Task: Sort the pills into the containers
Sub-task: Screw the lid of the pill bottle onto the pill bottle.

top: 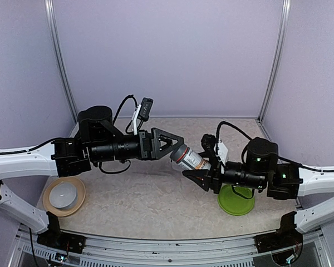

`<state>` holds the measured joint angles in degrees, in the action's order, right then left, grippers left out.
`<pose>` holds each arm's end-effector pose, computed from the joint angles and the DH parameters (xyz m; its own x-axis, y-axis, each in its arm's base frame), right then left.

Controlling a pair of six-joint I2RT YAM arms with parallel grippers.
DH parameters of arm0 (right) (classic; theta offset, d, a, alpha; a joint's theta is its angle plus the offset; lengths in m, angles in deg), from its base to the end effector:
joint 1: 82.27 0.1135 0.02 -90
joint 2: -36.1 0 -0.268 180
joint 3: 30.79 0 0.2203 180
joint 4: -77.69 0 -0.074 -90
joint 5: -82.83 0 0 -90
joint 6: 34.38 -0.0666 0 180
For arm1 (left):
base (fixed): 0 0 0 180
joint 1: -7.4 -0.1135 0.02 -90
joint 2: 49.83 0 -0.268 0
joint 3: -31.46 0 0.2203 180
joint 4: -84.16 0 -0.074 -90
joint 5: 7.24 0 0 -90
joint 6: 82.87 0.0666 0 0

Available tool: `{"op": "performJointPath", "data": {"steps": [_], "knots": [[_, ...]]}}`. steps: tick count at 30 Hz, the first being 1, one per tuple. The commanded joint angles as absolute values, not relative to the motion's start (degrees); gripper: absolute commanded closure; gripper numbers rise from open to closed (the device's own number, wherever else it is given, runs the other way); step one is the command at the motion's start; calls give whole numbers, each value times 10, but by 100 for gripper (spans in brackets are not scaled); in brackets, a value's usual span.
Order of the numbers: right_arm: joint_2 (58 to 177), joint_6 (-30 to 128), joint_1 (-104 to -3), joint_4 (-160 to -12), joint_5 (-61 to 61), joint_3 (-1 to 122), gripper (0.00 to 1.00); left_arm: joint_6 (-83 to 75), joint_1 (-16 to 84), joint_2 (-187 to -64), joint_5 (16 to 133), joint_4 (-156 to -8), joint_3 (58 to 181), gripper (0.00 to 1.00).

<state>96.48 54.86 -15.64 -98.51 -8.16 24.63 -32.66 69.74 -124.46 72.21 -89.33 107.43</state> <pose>0.0986 0.2253 0.3060 -0.0725 -0.1343 -0.9883 -0.9102 0.4141 0.0105 0.1322 -0.2786 0.3645 -0.6436 -0.1274 -0.7547 0.7074 0.2777 -0.6500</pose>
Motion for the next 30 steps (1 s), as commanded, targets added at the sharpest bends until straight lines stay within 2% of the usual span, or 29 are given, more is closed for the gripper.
{"op": "performJointPath", "data": {"steps": [1,11,22,24,27,30], "knots": [[949,588,-156,-987,-91,241,100,-347,686,-1262,719,-854,1095,15],[950,604,-156,-993,-105,236,100,-356,677,-1279,694,-847,1104,21],[962,611,-156,-986,-137,243,100,-358,675,-1290,665,-847,1109,20],[964,611,-156,-988,-135,244,100,-357,675,-1290,666,-848,1109,22],[965,611,-156,-988,-133,245,100,-354,673,-1288,666,-850,1109,33],[966,612,-155,-986,-133,244,100,-353,671,-1287,668,-852,1106,35]]}}
